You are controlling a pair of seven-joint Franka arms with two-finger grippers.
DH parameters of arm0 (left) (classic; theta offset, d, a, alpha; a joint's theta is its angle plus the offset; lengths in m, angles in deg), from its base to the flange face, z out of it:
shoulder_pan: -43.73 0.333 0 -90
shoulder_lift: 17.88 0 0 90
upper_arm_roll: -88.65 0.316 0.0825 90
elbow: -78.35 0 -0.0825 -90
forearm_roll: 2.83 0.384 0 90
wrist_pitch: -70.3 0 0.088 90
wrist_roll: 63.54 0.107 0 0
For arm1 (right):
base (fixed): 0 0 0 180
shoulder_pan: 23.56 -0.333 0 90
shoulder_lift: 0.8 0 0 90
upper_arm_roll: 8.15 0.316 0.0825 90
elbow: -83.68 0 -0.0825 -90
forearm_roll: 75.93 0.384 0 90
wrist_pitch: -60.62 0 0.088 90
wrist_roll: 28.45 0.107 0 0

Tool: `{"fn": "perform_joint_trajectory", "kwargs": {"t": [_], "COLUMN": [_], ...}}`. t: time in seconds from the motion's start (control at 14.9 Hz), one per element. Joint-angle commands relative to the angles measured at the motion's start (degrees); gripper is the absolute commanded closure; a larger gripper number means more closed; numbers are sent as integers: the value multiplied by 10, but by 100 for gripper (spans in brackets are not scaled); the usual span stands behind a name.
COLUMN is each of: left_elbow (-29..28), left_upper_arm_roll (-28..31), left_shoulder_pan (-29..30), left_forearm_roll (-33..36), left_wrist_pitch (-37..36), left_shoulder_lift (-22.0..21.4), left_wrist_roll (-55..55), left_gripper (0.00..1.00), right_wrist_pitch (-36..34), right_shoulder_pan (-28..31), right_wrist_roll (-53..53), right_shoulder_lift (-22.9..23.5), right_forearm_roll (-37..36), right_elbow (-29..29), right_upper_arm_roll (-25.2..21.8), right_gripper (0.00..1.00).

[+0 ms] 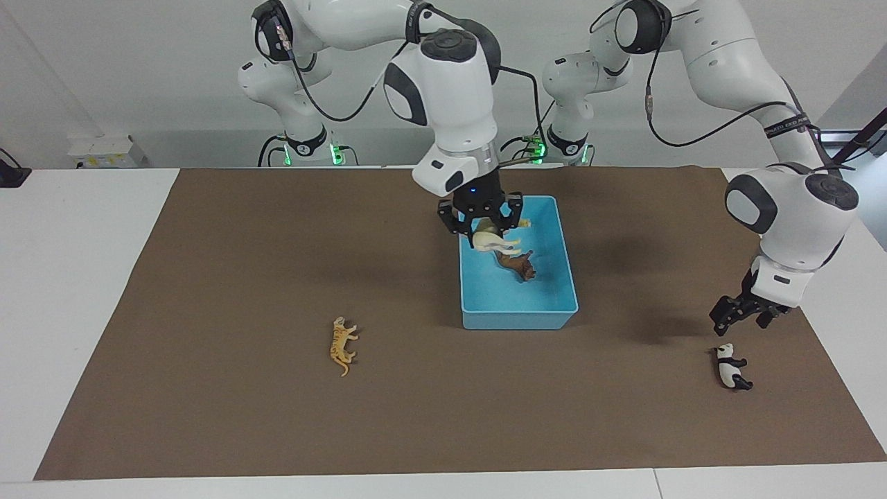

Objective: Put all toys into storage box
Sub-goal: 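Drop the cream horse in with the right gripper while the left gripper reaches the panda, then grasp the tiger with the right gripper while the left gripper lifts the panda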

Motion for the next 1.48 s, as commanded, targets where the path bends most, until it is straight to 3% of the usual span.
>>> {"fn": "perform_joint_trajectory", "kwargs": {"t": [0.0, 0.2, 0.27, 0.34, 0.4, 0.67, 0.94, 1.08, 1.14, 1.28, 1.41], "left_elbow": [28, 34, 38, 45, 46, 45, 49, 61, 61, 60, 59], "left_upper_arm_roll": [-5, -5, -5, -5, -5, -5, -5, -5, -5, -5, -5], "left_shoulder_pan": [10, 8, 7, 11, 13, 13, 18, 18, 18, 17, 13], "left_forearm_roll": [9, 11, 11, 11, 11, 11, 9, 5, 4, -7, -13], "left_wrist_pitch": [47, 57, 62, 67, 73, 114, 112, 108, 105, 105, 112], "left_shoulder_lift": [46, 66, 73, 77, 84, 115, 116, 118, 119, 119, 119], "left_wrist_roll": [7, 6, 6, 6, 7, 7, 6, 5, 5, 4, 2], "left_gripper": [0, 0, 0, 0, 0, 0, 0, 9, 22, 58, 87], "right_wrist_pitch": [89, 139, 132, 121, 103, 32, -1, 1, -2, 10, 58], "right_shoulder_pan": [-29, -45, -46, -48, -52, -36, 52, 72, 89, 120, 151], "right_wrist_roll": [22, 24, 34, 55, 76, 94, 75, 21, -8, -70, -121], "right_shoulder_lift": [44, 46, 44, 44, 44, 38, -7, -8, -16, -38, -58], "right_forearm_roll": [-16, -15, -12, -11, -12, -15, -17, -22, -22, -23, -27], "right_elbow": [-17, -69, -72, -70, -66, -41, -41, -56, -78, -138, -211], "right_upper_arm_roll": [-5, -5, -5, -5, -5, -20, -37, -41, -48, -52, -53], "right_gripper": [100, 100, 86, 5, 0, 0, 0, 0, 0, 0, 0]}}
